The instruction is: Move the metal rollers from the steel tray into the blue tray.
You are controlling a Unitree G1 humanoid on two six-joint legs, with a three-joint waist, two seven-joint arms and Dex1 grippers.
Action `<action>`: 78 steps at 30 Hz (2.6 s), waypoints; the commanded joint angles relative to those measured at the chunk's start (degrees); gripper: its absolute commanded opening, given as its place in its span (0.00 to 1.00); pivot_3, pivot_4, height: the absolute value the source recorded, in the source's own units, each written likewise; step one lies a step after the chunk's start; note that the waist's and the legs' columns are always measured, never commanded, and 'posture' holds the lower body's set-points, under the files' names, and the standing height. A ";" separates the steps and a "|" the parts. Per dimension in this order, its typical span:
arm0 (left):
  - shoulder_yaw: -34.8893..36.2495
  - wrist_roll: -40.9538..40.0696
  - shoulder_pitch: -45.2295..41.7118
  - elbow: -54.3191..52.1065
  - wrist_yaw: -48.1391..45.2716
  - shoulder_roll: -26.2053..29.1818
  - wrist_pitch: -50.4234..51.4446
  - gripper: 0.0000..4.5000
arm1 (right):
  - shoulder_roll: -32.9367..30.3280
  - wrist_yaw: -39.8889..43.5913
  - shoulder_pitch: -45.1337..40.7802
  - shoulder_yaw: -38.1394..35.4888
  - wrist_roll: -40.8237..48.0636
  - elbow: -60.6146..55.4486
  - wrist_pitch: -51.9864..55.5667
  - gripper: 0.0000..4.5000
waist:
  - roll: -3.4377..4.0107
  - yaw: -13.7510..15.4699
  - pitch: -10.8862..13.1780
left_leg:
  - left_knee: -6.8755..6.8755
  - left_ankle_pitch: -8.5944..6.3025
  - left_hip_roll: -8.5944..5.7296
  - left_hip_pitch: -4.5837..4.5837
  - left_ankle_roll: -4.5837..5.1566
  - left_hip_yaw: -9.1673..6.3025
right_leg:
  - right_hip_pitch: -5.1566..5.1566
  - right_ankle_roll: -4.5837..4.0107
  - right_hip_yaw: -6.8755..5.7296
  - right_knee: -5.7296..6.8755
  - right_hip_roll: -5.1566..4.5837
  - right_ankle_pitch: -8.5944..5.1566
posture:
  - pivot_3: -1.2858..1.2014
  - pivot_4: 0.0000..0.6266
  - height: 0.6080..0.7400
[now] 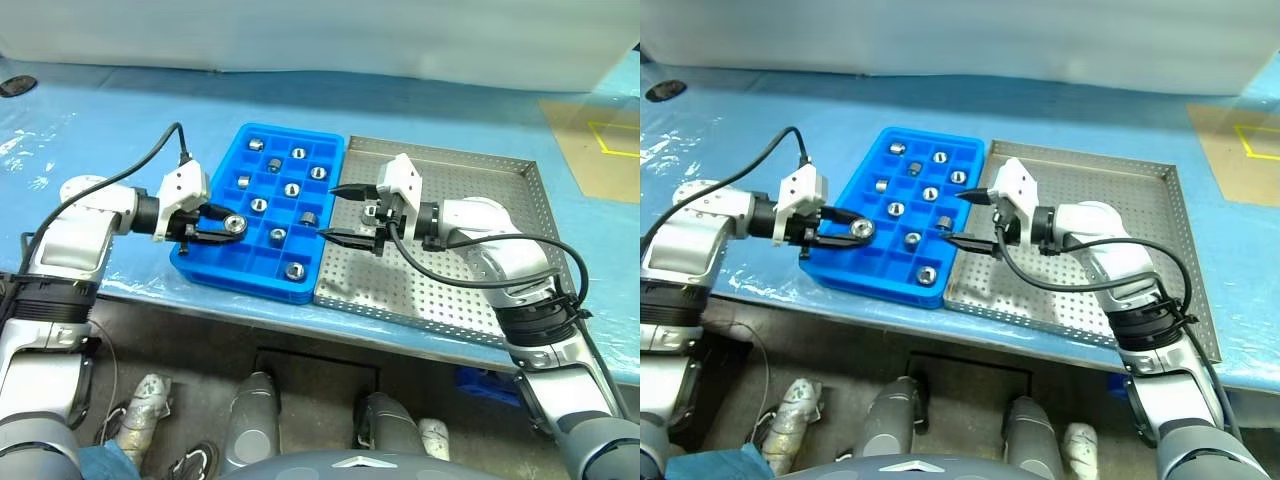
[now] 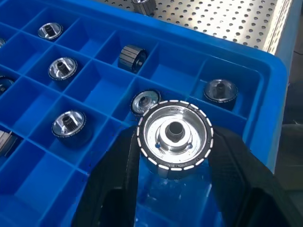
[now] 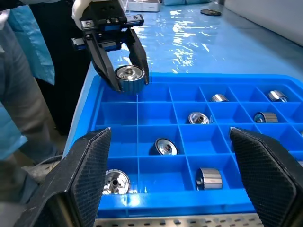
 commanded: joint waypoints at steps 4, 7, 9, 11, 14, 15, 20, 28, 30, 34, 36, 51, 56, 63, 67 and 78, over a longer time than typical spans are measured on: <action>1.64 -0.51 2.18 -0.45 3.67 3.46 0.20 0.39 | 2.84 0.66 -2.31 1.70 -1.22 1.48 -2.18 0.91 | 0.00 -0.07 0.00 | -0.13 0.12 0.01 0.04 -0.20 -0.07 | -0.08 0.01 0.00 0.08 0.04 0.00 | 0.57 0.24 1.00; 1.49 -1.54 2.97 -0.54 3.99 3.58 0.75 0.39 | 3.84 0.61 -3.07 1.95 -1.82 1.95 -2.31 0.91 | 0.00 -0.10 0.00 | -0.14 0.15 0.05 -0.01 -0.25 -0.08 | -0.20 0.01 0.03 0.14 0.13 0.00 | 0.57 0.24 1.00; 1.04 -1.45 3.11 0.53 4.80 3.19 0.42 0.39 | 3.99 0.77 -3.32 1.87 -2.08 2.20 -2.47 0.91 | -0.01 -0.10 0.00 | -0.17 0.18 0.06 -0.01 -0.29 -0.08 | -0.24 0.01 0.04 0.15 0.16 0.00 | 0.57 0.24 1.00; 0.31 -1.04 3.35 1.53 5.20 2.91 -0.13 0.39 | 3.92 0.96 -3.37 1.78 -2.36 2.37 -2.63 0.91 | -0.01 -0.08 0.00 | -0.17 0.19 0.06 -0.02 -0.31 -0.08 | -0.25 0.01 0.04 0.15 0.22 0.00 | 0.57 0.24 1.00; -0.35 -1.85 4.07 0.79 4.93 2.50 0.48 0.39 | 3.55 1.17 -3.12 1.62 -2.60 1.98 -2.46 0.91 | -0.01 -0.10 0.00 | -0.15 0.28 0.06 -0.03 -0.45 -0.09 | -0.29 0.01 0.09 0.18 0.36 0.00 | 0.56 0.24 1.00; -0.48 -2.01 4.27 0.62 4.85 2.44 0.52 0.39 | 3.42 1.19 -2.95 1.54 -2.63 1.76 -2.33 0.91 | -0.01 -0.08 0.00 | -0.15 0.28 0.08 -0.03 -0.46 -0.09 | -0.30 0.01 0.08 0.19 0.40 0.00 | 0.56 0.24 1.00; -1.36 -1.91 4.46 1.51 4.23 2.30 0.24 0.39 | 2.87 0.88 -2.22 1.22 -2.72 1.13 -1.97 0.91 | -0.02 -0.12 -0.01 | -0.15 0.34 0.24 -0.03 -0.55 -0.11 | -0.45 0.01 0.11 0.41 0.61 0.00 | 0.56 0.24 1.00; -3.86 -0.02 4.99 3.82 4.15 2.49 -2.39 0.39 | 2.78 0.32 -1.82 1.05 -2.88 1.04 -2.16 0.91 | -0.03 -0.20 -0.01 | -0.08 0.45 0.42 0.01 -0.72 -0.11 | -0.56 0.00 0.18 0.71 0.79 0.00 | 0.55 0.24 1.00; -4.25 0.61 5.25 4.35 4.48 2.48 -3.17 0.39 | 2.71 0.28 -1.74 0.98 -2.94 1.04 -2.23 0.91 | -0.03 -0.27 -0.02 | -0.08 0.46 0.44 0.03 -0.74 -0.11 | -0.57 -0.01 0.18 0.73 0.81 -0.01 | 0.55 0.24 1.00; -4.78 1.13 5.29 5.05 4.44 2.56 -4.31 0.55 | 2.67 0.24 -1.70 0.89 -3.11 1.10 -2.33 0.91 | -0.03 -0.37 -0.02 | -0.08 0.47 0.44 0.04 -0.75 -0.11 | -0.57 -0.01 0.20 0.73 0.82 -0.01 | 0.55 0.24 1.00; -4.87 1.22 5.19 5.22 4.41 2.51 -4.79 0.68 | 2.63 0.22 -1.66 0.85 -3.18 1.12 -2.38 0.91 | -0.04 -0.46 -0.03 | -0.08 0.47 0.45 0.04 -0.75 -0.11 | -0.57 -0.02 0.20 0.72 0.83 -0.01 | 0.55 0.24 1.00; -10.27 8.14 -19.21 27.42 10.31 -12.40 -20.48 0.89 | 1.05 -0.97 -1.50 -0.76 -3.51 0.16 -2.14 0.91 | -0.07 0.27 -0.04 | 0.22 0.48 0.33 0.04 -0.80 -0.09 | -0.35 -0.11 0.19 0.84 0.76 0.03 | 0.51 0.24 1.00; -11.45 11.81 -30.77 47.55 14.12 -21.53 -28.61 0.89 | -0.50 -3.48 0.40 -2.68 -3.60 -1.88 -1.33 0.91 | -0.10 -0.28 -0.04 | 0.35 0.51 0.28 0.01 -0.82 -0.13 | -0.29 -0.05 0.21 0.81 0.77 0.07 | 0.48 0.24 1.00; -11.68 17.58 -39.27 63.86 25.71 -29.88 -32.72 0.89 | -1.94 -8.13 4.87 -4.90 -3.23 -8.14 1.55 0.91 | -0.11 -1.60 -0.05 | 0.42 0.39 0.28 -0.18 -0.63 -0.11 | -0.41 -0.03 0.18 0.78 0.79 0.09 | 0.44 0.24 1.00; -11.11 19.26 -40.80 66.82 29.99 -33.97 -32.44 0.89 | -3.72 -10.33 9.52 -6.86 -2.64 -13.08 4.03 0.91 | -0.12 -2.12 -0.04 | 0.45 0.25 0.24 -0.21 -0.41 -0.11 | -0.39 -0.03 0.19 0.73 0.75 0.09 | 0.41 0.24 1.00; -10.98 24.13 -42.07 69.42 39.40 -41.48 -28.93 0.89 | -5.16 -15.69 16.03 -10.82 -2.18 -19.83 8.00 0.91 | -0.13 -4.18 -0.04 | 0.94 0.13 0.28 -0.04 -0.20 -0.12 | -0.03 -0.02 0.24 0.67 0.71 0.09 | 0.36 0.24 1.00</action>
